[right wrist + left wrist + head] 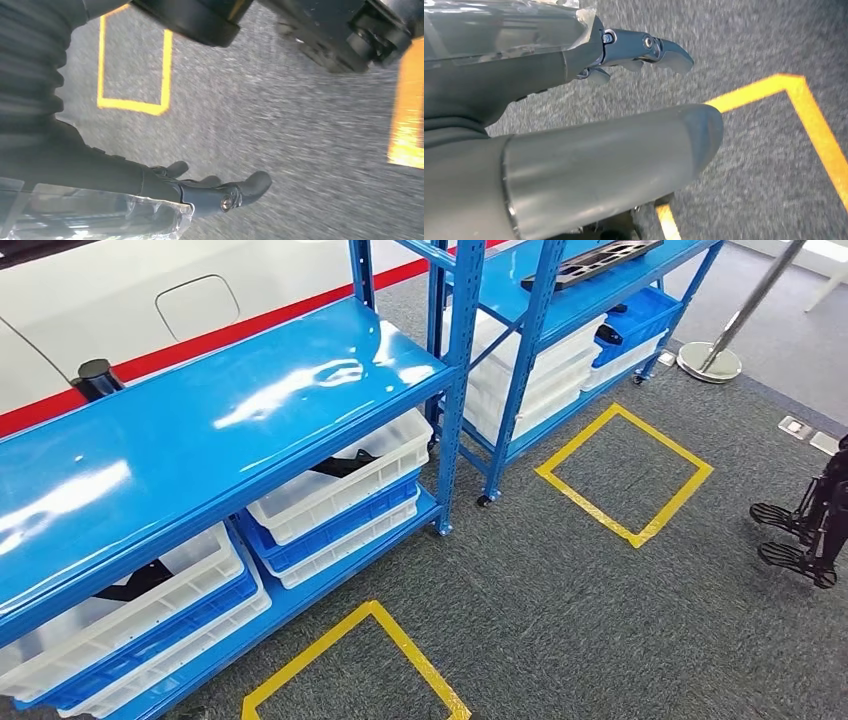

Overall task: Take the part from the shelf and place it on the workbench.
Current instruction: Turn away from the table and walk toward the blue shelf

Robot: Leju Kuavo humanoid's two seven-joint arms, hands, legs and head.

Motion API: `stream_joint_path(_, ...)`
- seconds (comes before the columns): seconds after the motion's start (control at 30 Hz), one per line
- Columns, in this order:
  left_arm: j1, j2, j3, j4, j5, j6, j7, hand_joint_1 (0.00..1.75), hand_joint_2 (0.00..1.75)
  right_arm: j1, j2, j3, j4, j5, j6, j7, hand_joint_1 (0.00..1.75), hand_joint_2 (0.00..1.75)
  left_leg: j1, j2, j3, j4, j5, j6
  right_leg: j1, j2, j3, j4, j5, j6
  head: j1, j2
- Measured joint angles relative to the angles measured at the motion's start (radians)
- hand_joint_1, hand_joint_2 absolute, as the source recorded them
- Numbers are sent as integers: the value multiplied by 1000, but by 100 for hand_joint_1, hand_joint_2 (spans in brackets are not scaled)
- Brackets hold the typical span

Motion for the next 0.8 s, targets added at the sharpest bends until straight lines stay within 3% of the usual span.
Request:
stream_joint_path(0.03,1,-1,0,0,0,-1,1,0,0,-2,0,0,0,0,0,0,0,175,0,-12,1,0,0,0,-1,1,-17,30,-4,5,0,0)
stream_joint_path(0.07,1,-2,0,0,-1,-1,1,0,0,-3,-1,-1,-1,0,0,0,0,175,0,-25,2,1,-1,-1,-2,2,-15,19,10,13,0,0)
stream_joint_path(0.13,2,-3,0,0,-1,-2,2,0,0,-2,-2,-2,-1,1,0,0,0,175,3,-52,4,4,-3,-5,-7,17,36,-107,74,32,0,0)
stream_joint_path(0.17,2,-3,0,0,-2,-2,2,0,0,1,-3,-4,-1,1,0,0,0,175,2,-64,3,7,-5,-9,-9,30,64,-173,99,36,0,0)
stream_joint_path(0.23,3,-3,0,0,-2,-3,2,0,0,5,-2,-6,-1,3,0,0,0,175,0,-80,-3,12,-6,-19,-10,48,94,-242,120,27,-1,0)
stream_joint_path(0.3,6,-3,0,0,-2,-2,2,0,0,4,0,-7,-1,3,0,0,0,175,1,-89,-6,10,-4,-29,-7,41,96,-245,121,11,-2,0)
stream_joint_path(0.37,8,-2,0,0,-3,-1,2,0,0,3,3,-9,-2,4,0,0,0,175,2,-67,-17,26,-16,-38,-12,28,99,-248,123,-2,-4,0)
stream_joint_path(0.43,7,-2,0,0,-3,0,2,0,0,5,5,-11,-2,5,0,0,0,175,4,-24,-60,113,-63,-48,-16,11,103,-250,122,-16,-7,0)
stream_joint_path(0.5,6,-3,0,0,-3,1,2,0,0,8,5,-13,-2,7,0,0,0,175,8,-4,-127,245,-116,-56,-14,-9,104,-250,118,-24,-9,0)
stream_joint_path(0.53,7,-3,0,0,-2,2,2,0,0,8,5,-14,-2,8,0,0,0,175,11,-2,-151,288,-125,-58,-13,-19,106,-250,117,-25,-9,0)
stream_joint_path(0.57,9,-3,0,0,-2,2,1,0,0,9,4,-14,-2,10,0,0,0,175,13,0,-158,294,-114,-60,-13,-28,107,-250,115,-26,-9,0)
stream_joint_path(0.63,10,-2,1,0,-2,2,0,0,0,9,4,-15,-2,11,0,0,0,175,17,14,-114,202,-50,-61,-14,-45,115,-250,110,-24,-9,0)
stream_joint_path(0.7,7,-2,1,0,-2,3,-2,0,0,9,4,-16,-2,12,1,1,0,175,14,55,-50,79,-4,-57,-8,-60,121,-249,102,-15,-9,0)
stream_joint_path(0.77,4,-3,1,0,-3,4,-3,0,0,9,3,-16,-2,14,2,1,0,175,5,74,-24,30,-3,-48,1,-76,126,-250,96,-5,-8,0)
stream_joint_path(0.8,4,-3,1,0,-4,4,-4,0,0,9,3,-16,-2,14,2,1,0,175,2,64,-23,26,-5,-41,3,-86,129,-252,94,1,-7,0)
